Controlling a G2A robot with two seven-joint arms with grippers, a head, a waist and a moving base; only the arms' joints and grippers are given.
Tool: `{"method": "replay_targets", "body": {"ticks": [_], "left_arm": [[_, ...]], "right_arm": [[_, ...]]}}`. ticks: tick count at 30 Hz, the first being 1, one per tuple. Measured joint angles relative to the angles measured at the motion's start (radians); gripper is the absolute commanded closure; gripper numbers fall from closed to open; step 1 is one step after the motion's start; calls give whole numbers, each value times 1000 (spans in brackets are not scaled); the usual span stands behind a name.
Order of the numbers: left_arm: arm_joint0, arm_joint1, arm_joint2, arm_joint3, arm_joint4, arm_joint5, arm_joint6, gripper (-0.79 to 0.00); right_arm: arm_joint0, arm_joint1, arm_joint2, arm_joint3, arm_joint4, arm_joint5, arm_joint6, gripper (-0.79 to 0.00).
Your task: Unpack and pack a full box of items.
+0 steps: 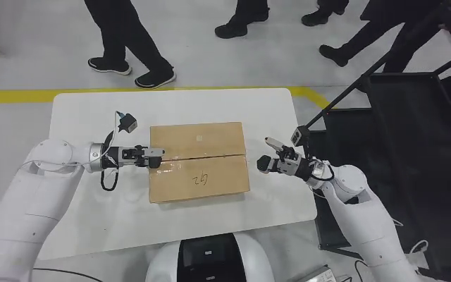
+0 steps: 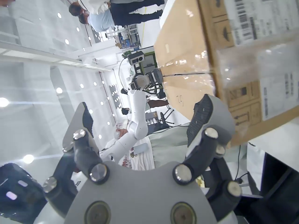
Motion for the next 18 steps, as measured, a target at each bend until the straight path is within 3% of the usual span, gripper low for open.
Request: {"method": "replay_targets", "body": {"ticks": [5, 10, 18], "left_arm": [[0, 0, 0, 0, 0, 0, 0, -785], [0, 0, 0, 0, 0, 0, 0, -785], [0, 0, 0, 0, 0, 0, 0, -785]], "right_arm": [[-20, -1, -4, 116, 3, -30, 0, -785], [9, -11, -31, 249, 4, -11, -89, -785], [47, -42, -46, 372, 210, 4, -281, -785]]}}
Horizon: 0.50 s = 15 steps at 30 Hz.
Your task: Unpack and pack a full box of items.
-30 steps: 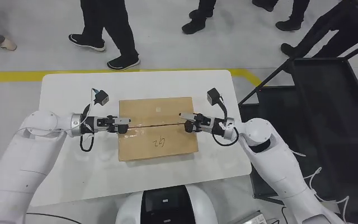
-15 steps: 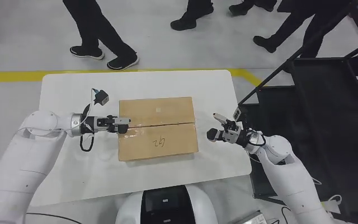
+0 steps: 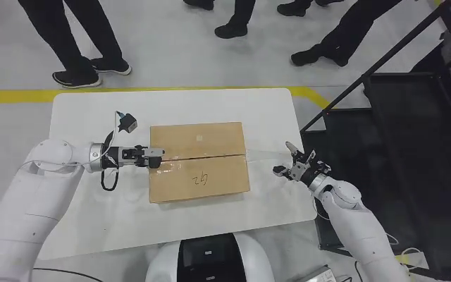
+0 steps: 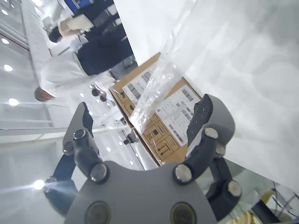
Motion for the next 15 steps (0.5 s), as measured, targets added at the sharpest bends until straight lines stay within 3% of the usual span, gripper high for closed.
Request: {"method": "replay_targets", "body": {"ticks": [15], "left_arm": [[12, 0, 0, -18, 14, 9, 27, -785]], "right_arm": [[2, -7, -18, 4, 5, 10, -42, -785]]}}
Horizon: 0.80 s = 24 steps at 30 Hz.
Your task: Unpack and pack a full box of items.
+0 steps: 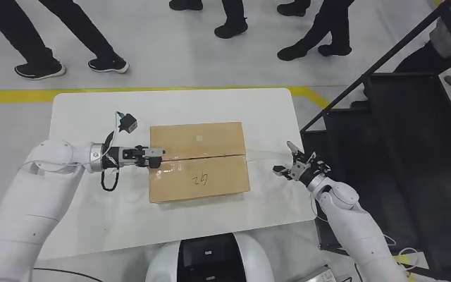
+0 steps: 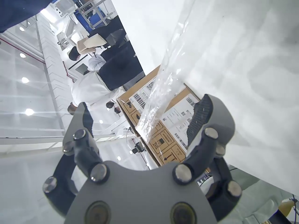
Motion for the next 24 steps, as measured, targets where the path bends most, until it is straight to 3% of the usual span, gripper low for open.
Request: {"method": "replay_targets", "body": {"ticks": [4, 11, 12, 13, 14, 15, 24], "left_arm": [[14, 6, -14, -38, 46, 27, 32, -785], [37, 13, -28, -93, 86, 49, 48, -785], [40, 14, -30, -97, 88, 51, 48, -785], [42, 14, -32, -99, 89, 53, 49, -785], [43, 15, -33, -101, 90, 54, 50, -785], [44, 15, -34, -103, 92, 54, 50, -785], [81, 26, -90, -104, 50, 66, 71, -785]], "right_arm": [[9, -4, -12, 30, -75, 5, -41, -785], [37, -18, -16, 84, 22, -28, -67, -785], [43, -21, -19, 91, 32, -32, -67, -711], [47, -23, -21, 95, 40, -35, -64, -523], [52, -25, -23, 99, 45, -37, -61, -231], [56, -26, -25, 103, 50, -41, -58, 0], [67, -34, -14, 126, 68, -67, -42, 0]]}}
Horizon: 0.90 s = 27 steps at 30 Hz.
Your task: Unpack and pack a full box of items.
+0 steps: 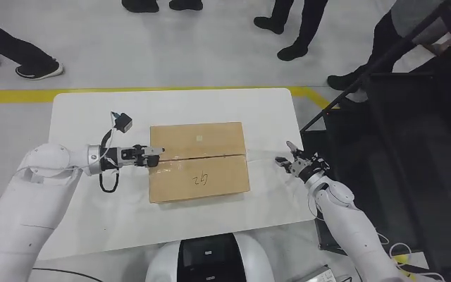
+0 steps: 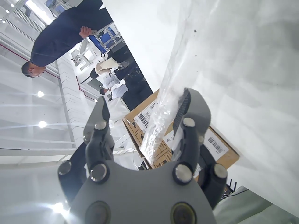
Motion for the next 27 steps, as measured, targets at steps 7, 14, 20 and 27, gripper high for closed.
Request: {"method": "replay_targets", "body": {"ticks": [7, 14, 20, 27], "left_arm": [[26, 8, -30, 1, -9, 16, -13, -785], [34, 8, -26, 0, 9, 31, 1, -785], [46, 10, -35, -9, 23, 48, 32, -785], [59, 13, -47, -24, 35, 67, 53, -785]], "right_arm": [[-6, -2, 14, -1, 3, -13, 12, 0], [-11, -5, 29, -11, 15, -32, 44, 0], [-69, 1, 77, -118, 21, -126, 146, 0], [-145, 1, 86, -298, -15, -170, 168, 0]]}}
